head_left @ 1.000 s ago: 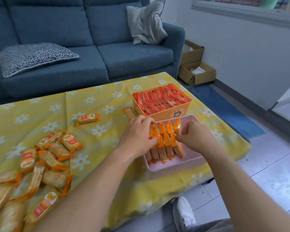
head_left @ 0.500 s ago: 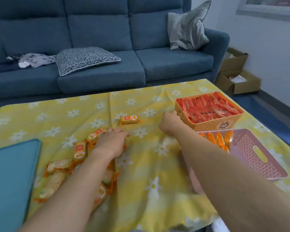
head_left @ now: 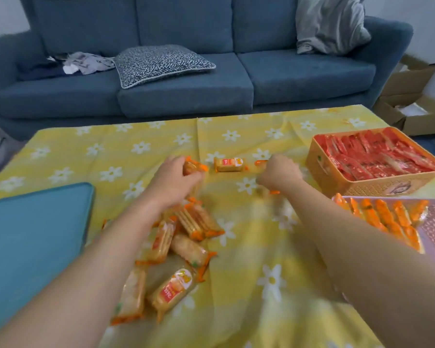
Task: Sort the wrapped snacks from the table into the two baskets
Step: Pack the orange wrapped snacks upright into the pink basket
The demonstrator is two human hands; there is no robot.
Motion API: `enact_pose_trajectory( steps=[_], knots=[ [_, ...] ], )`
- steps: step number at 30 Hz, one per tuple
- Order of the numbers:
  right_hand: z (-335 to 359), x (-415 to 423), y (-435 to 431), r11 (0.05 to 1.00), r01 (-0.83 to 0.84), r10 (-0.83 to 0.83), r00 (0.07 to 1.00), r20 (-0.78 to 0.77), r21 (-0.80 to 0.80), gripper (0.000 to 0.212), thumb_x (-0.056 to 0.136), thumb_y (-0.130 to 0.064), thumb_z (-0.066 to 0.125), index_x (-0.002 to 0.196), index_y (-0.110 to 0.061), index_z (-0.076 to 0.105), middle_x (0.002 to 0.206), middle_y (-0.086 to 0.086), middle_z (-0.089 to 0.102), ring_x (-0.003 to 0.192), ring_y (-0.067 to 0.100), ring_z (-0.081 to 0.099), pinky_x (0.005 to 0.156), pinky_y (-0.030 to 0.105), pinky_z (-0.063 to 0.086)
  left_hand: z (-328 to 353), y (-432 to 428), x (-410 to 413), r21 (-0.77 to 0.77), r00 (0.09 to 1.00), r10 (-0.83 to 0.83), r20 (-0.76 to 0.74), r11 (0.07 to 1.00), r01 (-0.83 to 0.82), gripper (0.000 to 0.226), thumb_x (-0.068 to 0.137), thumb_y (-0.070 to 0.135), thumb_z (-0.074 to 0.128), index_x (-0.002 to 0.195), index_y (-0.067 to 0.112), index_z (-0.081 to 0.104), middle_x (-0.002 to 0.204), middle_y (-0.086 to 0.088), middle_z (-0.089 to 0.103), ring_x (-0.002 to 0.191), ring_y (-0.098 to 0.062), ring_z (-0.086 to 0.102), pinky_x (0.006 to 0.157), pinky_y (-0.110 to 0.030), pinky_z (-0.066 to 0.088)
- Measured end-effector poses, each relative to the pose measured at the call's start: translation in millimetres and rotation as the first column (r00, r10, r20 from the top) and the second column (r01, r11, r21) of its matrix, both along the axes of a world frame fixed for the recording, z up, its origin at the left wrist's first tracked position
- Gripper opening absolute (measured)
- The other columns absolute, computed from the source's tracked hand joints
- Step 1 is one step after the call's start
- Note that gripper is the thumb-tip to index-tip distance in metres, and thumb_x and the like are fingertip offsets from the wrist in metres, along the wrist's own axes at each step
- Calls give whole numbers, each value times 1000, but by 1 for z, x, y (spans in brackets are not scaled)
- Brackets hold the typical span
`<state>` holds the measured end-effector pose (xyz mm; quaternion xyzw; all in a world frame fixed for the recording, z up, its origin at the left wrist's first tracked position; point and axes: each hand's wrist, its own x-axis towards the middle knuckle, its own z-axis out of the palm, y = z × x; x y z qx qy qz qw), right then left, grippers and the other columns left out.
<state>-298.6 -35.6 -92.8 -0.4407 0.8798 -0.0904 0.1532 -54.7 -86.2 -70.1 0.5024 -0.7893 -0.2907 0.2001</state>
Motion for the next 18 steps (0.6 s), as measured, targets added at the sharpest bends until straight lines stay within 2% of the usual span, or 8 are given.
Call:
enact_pose_trajectory(
  steps=[2,3,5,6,9,11,13,18],
  knots=[
    [17,41,17,988,-114,128,981,147,-103,20,86,-22,60,98,-6,61,107,17,66,98,37,64,82,39,55,12,10,27,115,965,184,-185,980,-165,22,89,35,66,81,16,58,71,-2,61,69,-27,65,64,-36,51],
    [25,65,27,975,-190,212,953,218,-117,12,89,-21,56,89,-10,61,100,20,65,95,38,64,83,40,56,15,18,41,124,959,228,-166,970,-209,22,89,35,65,81,16,58,68,-2,60,67,-27,63,61,-34,47],
    [35,108,50,937,-335,350,885,307,-103,21,92,-24,51,72,-18,56,89,16,56,88,39,59,75,32,49,11,37,67,134,966,255,-42,960,-247,26,84,41,65,79,17,59,71,0,61,75,-28,61,60,-34,41],
    [36,124,58,924,-368,380,865,327,-102,19,90,-30,51,76,-18,56,92,14,54,90,36,57,72,30,43,5,49,78,149,966,257,27,955,-258,29,79,45,66,80,16,61,75,0,65,79,-27,62,62,-33,41],
    [36,152,72,937,-339,347,871,347,-86,34,91,-38,57,110,-9,60,112,16,56,115,35,55,80,34,47,-20,81,95,218,970,204,135,948,-230,40,59,51,70,86,21,72,85,0,75,85,-20,70,71,-32,51],
    [33,160,75,947,-320,314,888,335,-40,31,93,-42,61,84,-13,58,104,18,63,117,35,58,87,34,48,-34,94,94,232,970,181,161,948,-216,48,55,49,75,95,22,75,95,-2,77,93,-20,72,77,-35,56],
    [27,165,75,954,-299,278,905,322,15,42,89,-52,64,68,-19,51,104,17,69,115,34,62,90,36,50,-46,99,86,207,963,204,177,949,-239,63,55,55,76,107,19,73,106,-3,76,101,-24,71,81,-35,56],
    [15,163,67,979,-202,182,893,412,5,42,79,-49,77,69,-16,54,87,8,65,80,25,64,59,28,49,-53,98,62,265,905,417,78,867,-422,50,75,32,74,119,13,60,114,-12,71,106,-34,67,84,-37,54]
  ],
)
